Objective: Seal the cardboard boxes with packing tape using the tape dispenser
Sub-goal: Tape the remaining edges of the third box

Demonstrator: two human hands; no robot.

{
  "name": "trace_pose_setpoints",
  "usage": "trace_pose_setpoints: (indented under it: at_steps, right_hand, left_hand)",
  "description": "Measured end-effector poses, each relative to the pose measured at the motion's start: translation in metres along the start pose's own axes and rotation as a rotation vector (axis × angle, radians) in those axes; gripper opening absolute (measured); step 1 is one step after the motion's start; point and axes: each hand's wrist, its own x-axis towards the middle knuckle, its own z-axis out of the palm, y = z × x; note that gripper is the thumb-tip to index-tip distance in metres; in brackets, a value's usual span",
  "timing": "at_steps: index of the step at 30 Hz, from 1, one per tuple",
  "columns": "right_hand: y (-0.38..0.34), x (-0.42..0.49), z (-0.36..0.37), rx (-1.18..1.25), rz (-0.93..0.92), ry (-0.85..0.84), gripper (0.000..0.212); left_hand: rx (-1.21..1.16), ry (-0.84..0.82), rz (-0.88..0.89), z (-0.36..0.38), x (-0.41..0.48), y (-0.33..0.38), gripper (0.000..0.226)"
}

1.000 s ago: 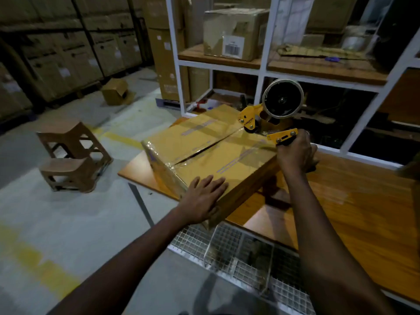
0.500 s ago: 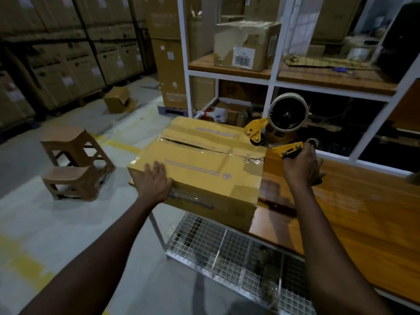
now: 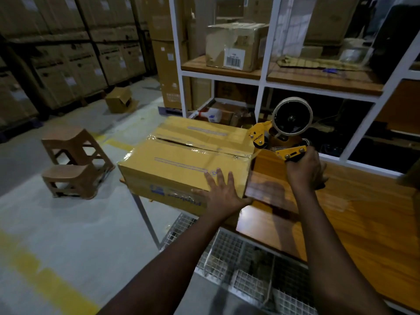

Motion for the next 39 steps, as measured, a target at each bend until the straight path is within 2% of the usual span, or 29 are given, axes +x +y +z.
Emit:
trace_pose_setpoints:
  at_steps: [9, 12, 16, 21, 24, 28, 34, 36, 39]
  right_hand:
    - [0.006, 0.011, -0.006, -0.067, -0.095, -0.032, 0.025]
    - [-0.002, 0.010, 0.002, -0.049, -0.123, -0.050, 0.023]
    - [-0.022, -0.001, 0.018, -0.008, -0.164, -0.089, 0.027]
    - [-0.059, -0.027, 0.043, -0.003, -0.237, -0.112, 0.026]
    - [-0.083, -0.044, 0.059, -0.024, -0.272, -0.139, 0.028]
    - [-0.114, -0.063, 0.078, -0.042, -0.312, -0.158, 0.030]
    - [-0.152, -0.084, 0.102, -0.058, -0.353, -0.165, 0.026]
    - [-0.162, -0.087, 0.106, -0.080, -0.359, -0.166, 0.027]
    - [-0.172, -0.091, 0.110, -0.090, -0.354, -0.160, 0.030]
  left_hand:
    - [0.128, 0.096, 0.094, 0.008, -0.008, -0.006, 0.091]
    - [0.171, 0.106, 0.206, 0.008, -0.018, -0.025, 0.099]
    - [0.199, 0.136, 0.474, 0.008, -0.026, -0.081, 0.102]
    - [0.233, 0.256, 0.592, -0.017, -0.021, -0.156, 0.066]
    - [0.247, 0.360, 0.439, -0.028, -0.013, -0.196, 0.055]
    - [0.204, 0.389, 0.182, -0.032, 0.000, -0.233, 0.057]
    - [0.198, 0.361, 0.031, -0.043, 0.032, -0.258, 0.054]
    - [0.060, 0.357, 0.001, -0.055, 0.042, -0.255, 0.045]
    - [-0.446, 0.476, 0.015, -0.078, 0.049, -0.244, 0.036]
